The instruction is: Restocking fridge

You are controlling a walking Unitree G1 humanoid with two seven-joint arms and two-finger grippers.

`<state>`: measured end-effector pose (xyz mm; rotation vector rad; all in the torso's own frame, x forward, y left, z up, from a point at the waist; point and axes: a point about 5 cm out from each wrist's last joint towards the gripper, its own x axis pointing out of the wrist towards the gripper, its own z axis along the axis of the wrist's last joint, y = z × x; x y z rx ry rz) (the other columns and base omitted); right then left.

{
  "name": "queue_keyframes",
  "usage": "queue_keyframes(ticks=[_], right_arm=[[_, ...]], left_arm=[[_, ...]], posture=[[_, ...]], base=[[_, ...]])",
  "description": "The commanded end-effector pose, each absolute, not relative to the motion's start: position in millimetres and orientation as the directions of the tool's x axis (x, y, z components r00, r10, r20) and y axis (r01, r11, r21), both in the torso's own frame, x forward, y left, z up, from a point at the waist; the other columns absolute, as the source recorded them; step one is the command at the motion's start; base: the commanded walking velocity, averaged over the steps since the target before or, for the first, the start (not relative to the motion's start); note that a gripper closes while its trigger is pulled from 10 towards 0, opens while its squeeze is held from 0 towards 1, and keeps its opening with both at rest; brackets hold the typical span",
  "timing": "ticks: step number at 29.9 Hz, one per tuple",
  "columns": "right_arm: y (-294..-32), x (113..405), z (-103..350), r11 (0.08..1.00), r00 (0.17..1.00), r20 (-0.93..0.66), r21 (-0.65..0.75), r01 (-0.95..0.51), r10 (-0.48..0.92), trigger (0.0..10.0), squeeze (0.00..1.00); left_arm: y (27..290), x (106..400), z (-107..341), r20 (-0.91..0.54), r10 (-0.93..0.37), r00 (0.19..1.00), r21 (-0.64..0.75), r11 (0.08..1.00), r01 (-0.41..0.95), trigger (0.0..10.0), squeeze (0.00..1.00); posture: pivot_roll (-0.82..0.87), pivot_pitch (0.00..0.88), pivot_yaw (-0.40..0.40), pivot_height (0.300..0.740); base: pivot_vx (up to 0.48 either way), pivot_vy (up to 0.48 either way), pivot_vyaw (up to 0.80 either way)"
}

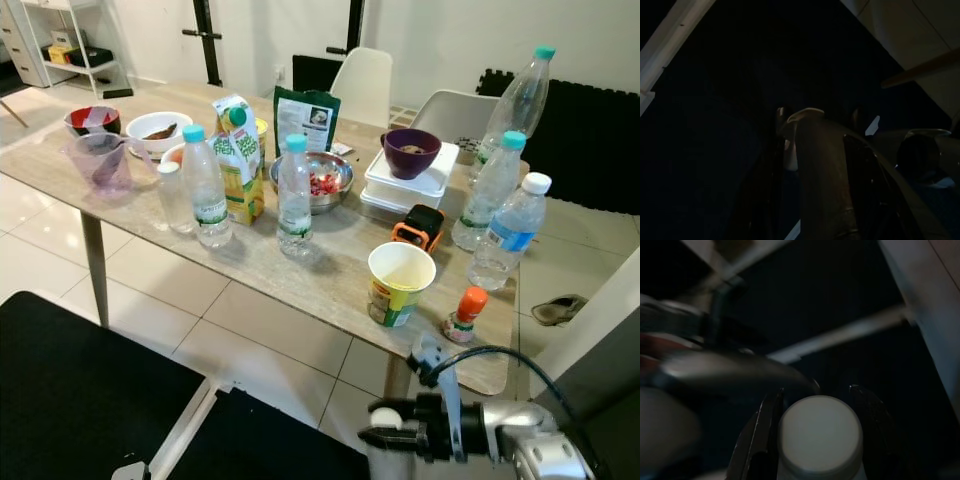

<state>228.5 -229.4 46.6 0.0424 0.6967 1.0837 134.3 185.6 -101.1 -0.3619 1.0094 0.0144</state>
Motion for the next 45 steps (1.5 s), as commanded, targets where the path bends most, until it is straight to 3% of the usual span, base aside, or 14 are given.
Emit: queue_keyframes(ticks=[1,3,11,15,20,23,36,45], right_arm=[[-232.8,224.4,35.0,0.511,0.268,-0.556,0.342,-0.789,0.787,10.0,0.0],[-236.6,222.0,23.9,0.54,0.269,-0.605,0.323,-0.778,0.75,10.0,0.0],[-246.4,222.5,-4.4,0.726,0.435,-0.668,0.234,-0.647,0.604,10.0,0.0],[-253.4,221.0,-18.4,0.841,0.539,-0.693,0.184,-0.509,0.479,10.0,0.0],[-257.3,217.0,-28.7,0.908,0.605,-0.704,0.139,-0.395,0.371,10.0,0.0],[-260.8,209.6,-39.4,0.968,0.663,-0.708,0.136,-0.21,0.244,10.0,0.0],[-270.4,174.1,-65.7,0.986,0.606,-0.793,0.049,0.16,-0.059,10.0,0.0],[-271.9,158.3,-73.6,0.972,0.556,-0.824,0.025,0.232,-0.111,10.0,0.0]], left_arm=[[180.7,130.8,-102.9,-0.834,-0.167,0.525,-0.3,0.937,-0.178,10.0,0.0],[181.1,130.7,-102.9,-0.835,-0.165,0.524,-0.297,0.938,-0.178,10.0,0.0],[180.4,132.7,-102.3,-0.832,-0.166,0.529,-0.297,0.939,-0.174,10.0,0.0],[180.7,132.8,-102.3,-0.833,-0.163,0.529,-0.294,0.94,-0.175,10.0,0.0],[181.2,132.5,-102.4,-0.834,-0.158,0.529,-0.29,0.94,-0.177,10.0,0.0],[182.4,131.3,-102.7,-0.837,-0.152,0.525,-0.284,0.942,-0.179,10.0,0.0],[186.3,132.9,-101.9,-0.838,-0.134,0.528,-0.265,0.947,-0.181,10.0,0.0],[187.3,132.7,-102.0,-0.842,-0.122,0.526,-0.25,0.951,-0.179,10.0,0.0]], posture=[[-0.02,0.066,-0.003,0.74],[-0.03,0.066,-0.002,0.74],[-0.02,0.065,-0.003,0.74],[-0.02,0.065,-0.003,0.74],[-0.02,0.065,-0.003,0.74],[-0.02,0.064,-0.002,0.74],[-0.01,0.062,0.0,0.74],[-0.02,0.064,0.0,0.74]], base=[[0.0,0.0,0.0],[0.0,0.0,0.0],[0.0,0.0,0.0],[0.0,0.0,0.0],[0.0,0.0,0.0],[0.0,0.0,0.0],[0.0,0.0,0.0],[0.0,0.0,-0.59]])
